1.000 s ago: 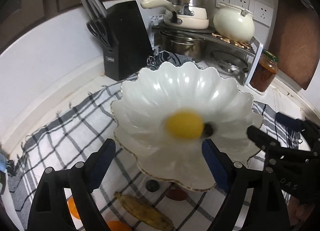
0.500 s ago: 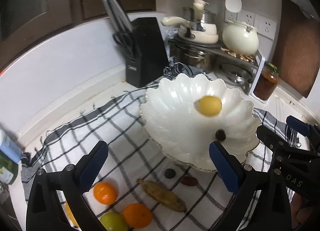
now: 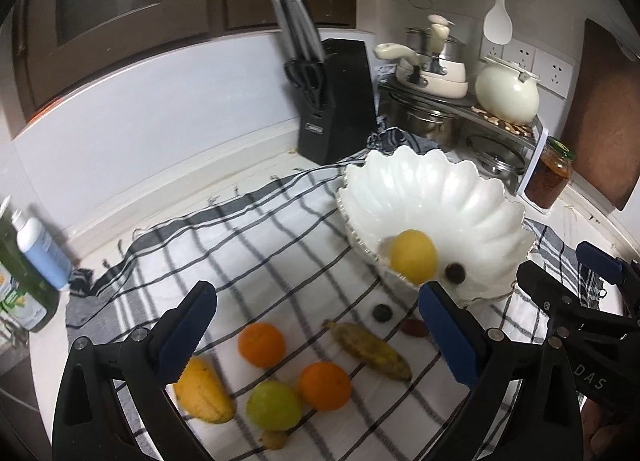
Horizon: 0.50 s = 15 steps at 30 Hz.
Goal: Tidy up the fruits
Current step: 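Open both grippers to drop the grapefruit and plum into the bowl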
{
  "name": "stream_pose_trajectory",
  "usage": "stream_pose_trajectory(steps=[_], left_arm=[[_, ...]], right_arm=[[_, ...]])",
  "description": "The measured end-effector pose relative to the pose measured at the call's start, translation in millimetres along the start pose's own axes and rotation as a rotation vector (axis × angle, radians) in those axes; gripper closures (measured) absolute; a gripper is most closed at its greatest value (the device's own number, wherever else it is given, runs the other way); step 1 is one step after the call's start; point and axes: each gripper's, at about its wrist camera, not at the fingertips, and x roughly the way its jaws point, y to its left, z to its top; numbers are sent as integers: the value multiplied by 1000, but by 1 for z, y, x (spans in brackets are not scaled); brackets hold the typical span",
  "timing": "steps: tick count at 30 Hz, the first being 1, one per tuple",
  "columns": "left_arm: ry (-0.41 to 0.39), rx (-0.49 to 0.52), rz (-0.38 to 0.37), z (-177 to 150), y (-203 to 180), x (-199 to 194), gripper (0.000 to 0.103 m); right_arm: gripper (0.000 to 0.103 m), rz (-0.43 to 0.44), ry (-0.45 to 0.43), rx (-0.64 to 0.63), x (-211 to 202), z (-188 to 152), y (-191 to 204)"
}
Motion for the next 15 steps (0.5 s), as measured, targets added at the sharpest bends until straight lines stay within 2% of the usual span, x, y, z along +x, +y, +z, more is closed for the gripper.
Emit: stream_pose_trajectory(steps=[15], left_arm=[[10,-26,43,-36,22,-17,0]], right_arm=[[15,41,23,-35,-7,-25,24]])
